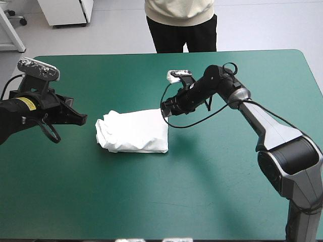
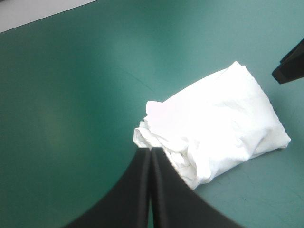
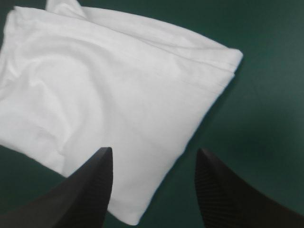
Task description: Fold the cloth
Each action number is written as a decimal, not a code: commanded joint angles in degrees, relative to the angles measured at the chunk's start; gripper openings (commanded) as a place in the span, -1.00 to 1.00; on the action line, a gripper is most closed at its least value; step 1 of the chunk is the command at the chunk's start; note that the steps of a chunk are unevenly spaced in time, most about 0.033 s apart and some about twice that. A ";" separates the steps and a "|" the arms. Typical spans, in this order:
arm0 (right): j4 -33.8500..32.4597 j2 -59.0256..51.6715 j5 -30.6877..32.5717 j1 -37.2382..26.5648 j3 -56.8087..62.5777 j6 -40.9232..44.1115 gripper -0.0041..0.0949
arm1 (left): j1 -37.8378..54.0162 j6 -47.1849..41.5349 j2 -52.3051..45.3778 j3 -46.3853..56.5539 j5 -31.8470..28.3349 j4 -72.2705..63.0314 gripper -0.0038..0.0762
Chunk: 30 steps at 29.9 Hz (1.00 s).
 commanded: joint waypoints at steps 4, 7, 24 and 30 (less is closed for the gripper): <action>6.62 -2.12 -7.23 -0.57 7.23 -5.18 0.10 | 0.02 -0.52 0.40 -1.48 -3.18 -0.50 -0.93; 10.51 -0.42 -7.52 -0.57 7.64 -6.75 0.15 | 0.02 -0.52 0.82 -1.48 -3.18 -0.74 -0.93; -3.06 -1.57 -2.90 -1.94 7.53 -5.69 -0.92 | 0.02 -0.52 1.08 -1.48 -2.35 -0.74 -0.93; -16.00 -7.82 3.38 -13.20 7.53 -1.77 -0.92 | 0.02 -0.52 1.08 -1.48 -1.69 -0.87 -0.93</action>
